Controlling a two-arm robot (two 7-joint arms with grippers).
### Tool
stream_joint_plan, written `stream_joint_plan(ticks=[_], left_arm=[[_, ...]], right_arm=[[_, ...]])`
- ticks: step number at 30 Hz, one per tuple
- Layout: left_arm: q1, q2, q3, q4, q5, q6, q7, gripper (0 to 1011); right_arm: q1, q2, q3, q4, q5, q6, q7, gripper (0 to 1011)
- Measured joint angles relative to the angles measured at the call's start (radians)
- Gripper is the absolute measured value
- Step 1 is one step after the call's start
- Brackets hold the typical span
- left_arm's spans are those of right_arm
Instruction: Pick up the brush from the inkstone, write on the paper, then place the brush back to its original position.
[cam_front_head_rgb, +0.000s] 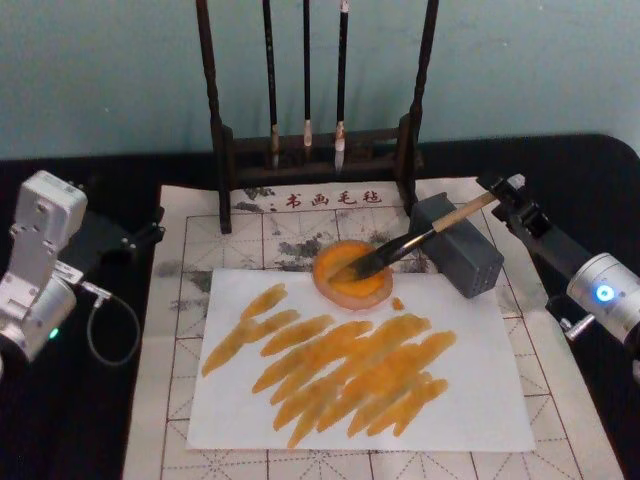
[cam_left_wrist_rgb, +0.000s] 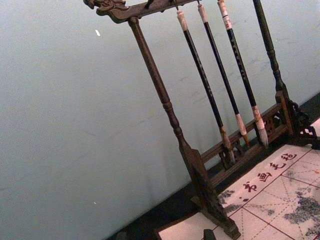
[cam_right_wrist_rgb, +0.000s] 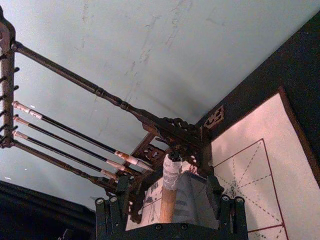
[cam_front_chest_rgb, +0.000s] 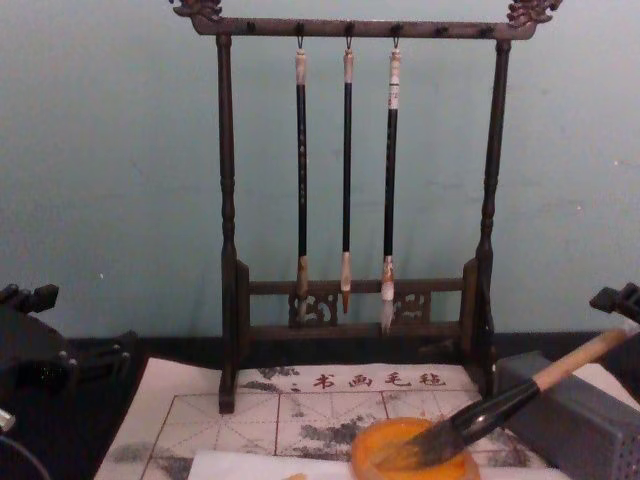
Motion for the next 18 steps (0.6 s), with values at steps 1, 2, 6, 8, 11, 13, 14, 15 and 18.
stream_joint_plan(ticks=[1,2,6,8,11,13,14,15,18], left_arm=[[0.000,0.000,0.000,0.000,0.000,0.000,0.000,1001],[0.000,0.000,0.000,0.000,0.000,0.000,0.000,1001],[0.000,0.000,0.000,0.000,0.000,0.000,0.000,1001],[0.000,0.000,0.000,0.000,0.000,0.000,0.000,1001],[0.000,0.000,0.000,0.000,0.000,0.000,0.000,1001],[0.000,0.000,0.000,0.000,0.000,0.000,0.000,1001],[0.000,0.000,0.000,0.000,0.000,0.000,0.000,1001],[0.000,0.000,0.000,0.000,0.000,0.000,0.000,1001],[0.000,0.000,0.000,0.000,0.000,0.000,0.000,1001]], right_arm=[[0.000,0.000,0.000,0.000,0.000,0.000,0.000,1000],[0.000,0.000,0.000,0.000,0.000,0.000,0.000,1003],[0.000,0.000,0.000,0.000,0.000,0.000,0.000,1002],[0.000,0.000,0.000,0.000,0.000,0.000,0.000,1003],[0.000,0.002,-0.002,-0.003,-0.008,-0.008,0.005,1002],[-0.004,0.007,-0.005,-0.009,-0.026,-0.022,0.013,1002],[-0.008,0.011,-0.006,-0.016,-0.043,-0.034,0.017,1003],[-0.008,0.011,-0.006,-0.016,-0.043,-0.034,0.017,1003],[-0.019,0.022,-0.006,-0.033,-0.096,-0.070,0.018,1003]])
